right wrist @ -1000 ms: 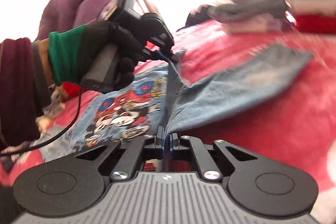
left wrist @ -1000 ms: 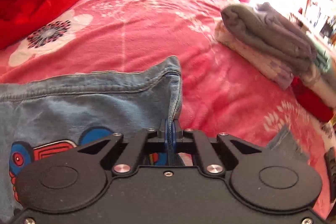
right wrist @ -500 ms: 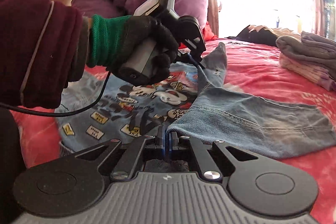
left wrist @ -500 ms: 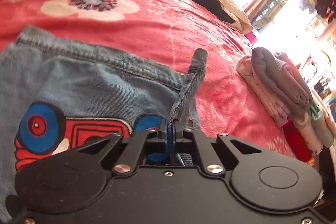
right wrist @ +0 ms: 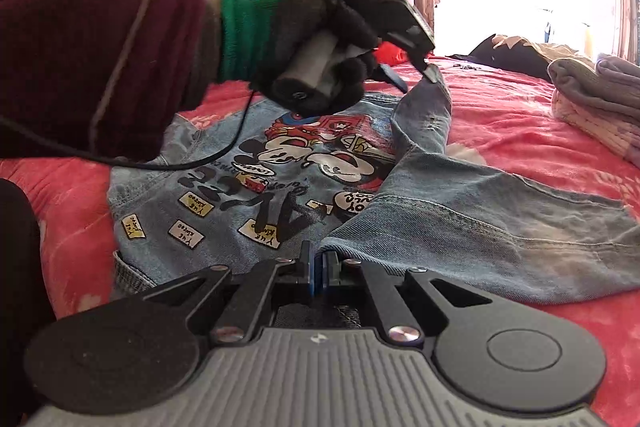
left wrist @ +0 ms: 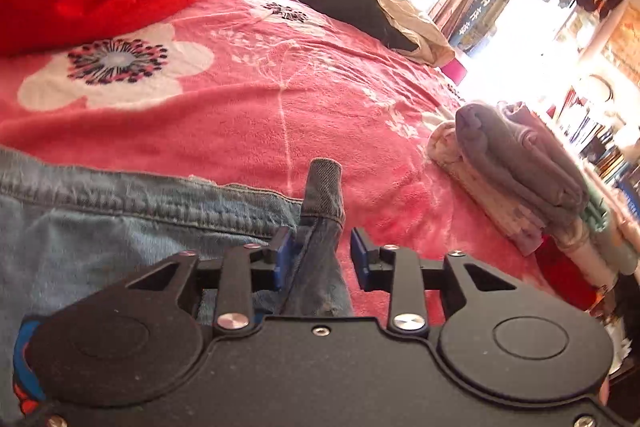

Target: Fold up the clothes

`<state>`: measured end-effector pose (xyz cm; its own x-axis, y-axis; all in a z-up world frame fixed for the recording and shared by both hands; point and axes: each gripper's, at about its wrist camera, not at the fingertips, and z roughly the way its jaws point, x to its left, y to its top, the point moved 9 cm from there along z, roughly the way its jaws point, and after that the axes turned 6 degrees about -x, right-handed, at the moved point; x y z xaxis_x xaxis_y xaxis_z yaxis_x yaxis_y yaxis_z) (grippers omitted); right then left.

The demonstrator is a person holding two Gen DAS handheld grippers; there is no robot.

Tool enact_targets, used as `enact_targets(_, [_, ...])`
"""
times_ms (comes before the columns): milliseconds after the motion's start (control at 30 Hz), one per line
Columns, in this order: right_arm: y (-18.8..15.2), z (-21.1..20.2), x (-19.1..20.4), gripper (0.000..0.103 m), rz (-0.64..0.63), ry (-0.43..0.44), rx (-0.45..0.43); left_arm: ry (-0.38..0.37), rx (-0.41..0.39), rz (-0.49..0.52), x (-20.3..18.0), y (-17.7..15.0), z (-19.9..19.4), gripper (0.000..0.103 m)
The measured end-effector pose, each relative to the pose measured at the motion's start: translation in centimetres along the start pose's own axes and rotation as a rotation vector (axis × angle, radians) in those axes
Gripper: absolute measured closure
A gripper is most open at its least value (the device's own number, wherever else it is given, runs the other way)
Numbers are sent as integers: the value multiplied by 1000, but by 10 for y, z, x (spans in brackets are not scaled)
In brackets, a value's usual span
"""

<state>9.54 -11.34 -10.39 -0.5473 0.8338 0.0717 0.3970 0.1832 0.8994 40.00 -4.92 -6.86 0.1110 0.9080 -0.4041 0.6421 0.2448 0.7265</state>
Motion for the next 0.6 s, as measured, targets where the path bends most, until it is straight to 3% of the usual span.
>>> enact_targets(133, [3,-4,0,97,-21,7,2,37,-24,-93,21,8,6,102])
enact_targets(267, [3,-6,6,97,-47,30,11,117,27,-112,50,-9,20,102])
enact_targets(400, [-10,7,11,97,-64,46,79,108,20,-177,62,-17,23,95])
enact_targets(500, [-13,9,11,97,-62,51,90,123,14,-105,51,-12,18,93])
enact_targets(600, [-14,9,13,97,-76,42,85,164,-73,30,32,-1,-3,85])
